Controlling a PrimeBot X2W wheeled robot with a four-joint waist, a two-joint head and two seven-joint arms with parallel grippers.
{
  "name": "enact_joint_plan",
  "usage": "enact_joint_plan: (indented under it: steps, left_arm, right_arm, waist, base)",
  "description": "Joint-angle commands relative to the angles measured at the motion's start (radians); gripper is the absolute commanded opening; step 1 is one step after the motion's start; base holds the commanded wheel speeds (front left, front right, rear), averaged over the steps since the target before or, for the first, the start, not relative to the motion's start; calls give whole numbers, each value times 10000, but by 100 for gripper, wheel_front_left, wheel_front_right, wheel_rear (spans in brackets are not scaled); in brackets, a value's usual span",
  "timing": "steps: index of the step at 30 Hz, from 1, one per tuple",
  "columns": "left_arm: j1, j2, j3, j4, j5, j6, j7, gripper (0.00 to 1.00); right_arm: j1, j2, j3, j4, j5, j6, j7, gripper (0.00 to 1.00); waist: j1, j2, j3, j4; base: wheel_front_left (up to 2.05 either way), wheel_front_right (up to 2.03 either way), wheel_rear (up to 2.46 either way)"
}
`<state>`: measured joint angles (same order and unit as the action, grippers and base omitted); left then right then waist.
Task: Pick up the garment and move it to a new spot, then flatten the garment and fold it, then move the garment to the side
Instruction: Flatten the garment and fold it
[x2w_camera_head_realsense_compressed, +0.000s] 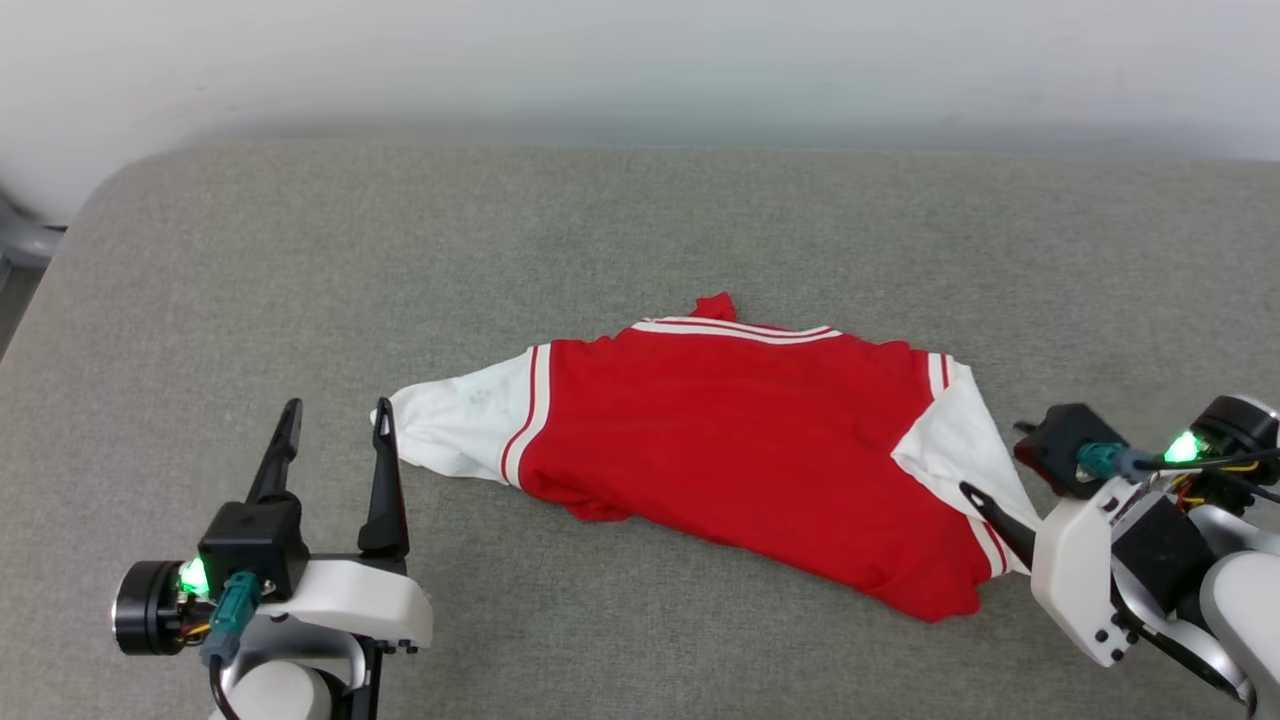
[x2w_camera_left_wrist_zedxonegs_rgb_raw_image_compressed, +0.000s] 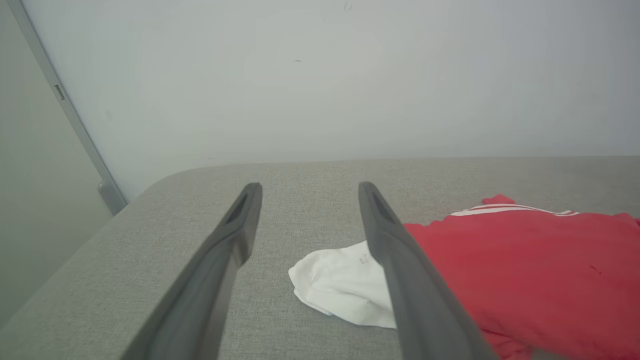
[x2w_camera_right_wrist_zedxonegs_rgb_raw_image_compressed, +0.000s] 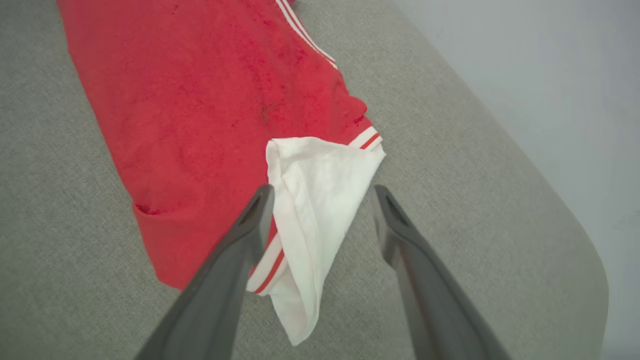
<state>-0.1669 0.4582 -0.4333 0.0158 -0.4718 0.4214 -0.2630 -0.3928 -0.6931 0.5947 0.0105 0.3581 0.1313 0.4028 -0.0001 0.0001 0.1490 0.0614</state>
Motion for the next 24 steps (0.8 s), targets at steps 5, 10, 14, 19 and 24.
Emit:
enact_joint_plan:
  steps: [5, 10, 14, 19, 24]
  left_arm:
    - [141, -578, 453, 119, 532, -502, -24, 100]
    - [-54, -1131, 902, 407, 1008, -1096, -24, 100]
    - [-95, -1471, 1268, 579, 1383, -1438, -24, 100]
    - [113, -1775, 1759, 689, 1759, -1747, -24, 100]
    - [288, -2028, 2148, 799, 2082, -2028, -25, 100]
  right_arm:
    - [-458, -143, 842, 620, 373, -11, 317, 100]
    - [-658, 126, 1361, 1839, 643, -11, 121, 100]
    - [-600, 476, 1831, 2846, 712, -11, -274, 100]
    - [-737, 848, 1849, 3543, 600, -11, -1211, 48]
    - [-855, 1160, 1148, 3781, 521, -14, -2458, 0]
  waist:
    - [1, -1, 428, 280]
    - [1, -1, 819, 455]
    - [1, -1, 945, 511]
    - [1, -1, 879, 387]
    - [1, -1, 600, 191]
  base:
    - [0, 0, 0]
    - [0, 0, 0]
    - [0, 0, 0]
    - [0, 0, 0]
    - [0, 0, 0]
